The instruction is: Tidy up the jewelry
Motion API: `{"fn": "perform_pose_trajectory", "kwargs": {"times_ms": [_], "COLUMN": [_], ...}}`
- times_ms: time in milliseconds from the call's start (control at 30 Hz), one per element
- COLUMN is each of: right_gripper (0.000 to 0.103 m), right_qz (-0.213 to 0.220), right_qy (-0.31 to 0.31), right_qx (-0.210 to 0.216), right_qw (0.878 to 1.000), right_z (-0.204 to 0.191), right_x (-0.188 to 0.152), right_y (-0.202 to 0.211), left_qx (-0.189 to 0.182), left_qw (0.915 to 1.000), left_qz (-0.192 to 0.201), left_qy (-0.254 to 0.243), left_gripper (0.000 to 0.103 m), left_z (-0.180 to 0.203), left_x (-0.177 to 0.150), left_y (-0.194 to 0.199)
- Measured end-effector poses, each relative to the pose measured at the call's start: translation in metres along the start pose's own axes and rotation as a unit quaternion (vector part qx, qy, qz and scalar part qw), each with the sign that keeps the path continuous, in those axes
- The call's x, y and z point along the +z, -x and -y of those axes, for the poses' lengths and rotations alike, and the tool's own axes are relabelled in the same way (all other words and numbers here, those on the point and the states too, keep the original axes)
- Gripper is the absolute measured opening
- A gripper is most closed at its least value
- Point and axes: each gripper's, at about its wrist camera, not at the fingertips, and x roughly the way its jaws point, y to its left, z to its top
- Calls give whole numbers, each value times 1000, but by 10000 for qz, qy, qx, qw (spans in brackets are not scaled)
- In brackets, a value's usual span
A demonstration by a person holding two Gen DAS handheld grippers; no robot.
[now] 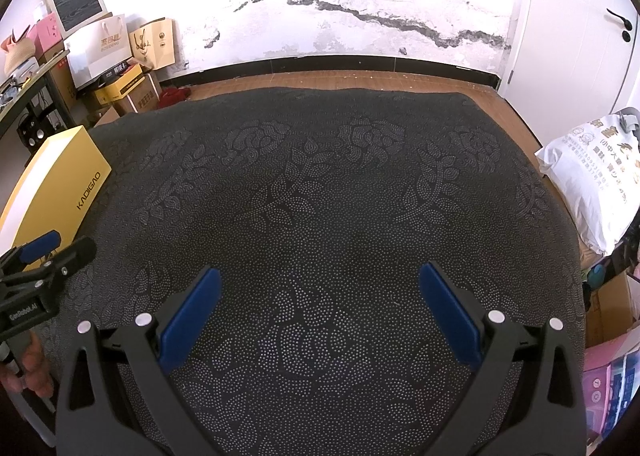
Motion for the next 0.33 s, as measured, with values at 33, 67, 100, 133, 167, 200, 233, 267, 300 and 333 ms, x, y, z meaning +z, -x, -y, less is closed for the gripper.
{"fn": "perform_pose_trajectory", "kwargs": {"times_ms": [33,67,100,133,167,200,233,267,300,333], "right_gripper": [96,96,96,96,96,96,96,96,96,96], "right_qz": [2,-1,2,8,6,6,8,10,7,4], "right_qy": [0,-7,-12,-11,-9,-12,-8,1,0,-6], "right_qx": [-1,3,4,1,4,5,7,1,2,6], "right_qw": [10000,10000,10000,10000,10000,10000,10000,10000,10000,10000], "right_z": [0,0,0,0,0,0,0,0,0,0], "right_x": [0,0,0,1,1,0,0,0,0,0], "right_y": [0,0,0,1,1,1,1,1,1,1], "left_qx": [4,16,57,104,219,283,271,244,244,232], "left_qw": [10000,10000,10000,9999,9997,9996,9996,9997,9997,9996], "left_qz": [-11,15,49,63,55,34,27,4,-31,-64], "left_qy": [-7,-15,-33,-52,-75,-62,-41,15,73,124], "left_gripper": [97,97,97,97,97,97,97,97,97,97], "left_z": [0,0,0,0,1,1,0,-2,-4,-6], "left_x": [0,0,1,1,3,3,3,3,4,4], "left_y": [-1,0,0,1,0,0,0,-1,-2,-2]}}
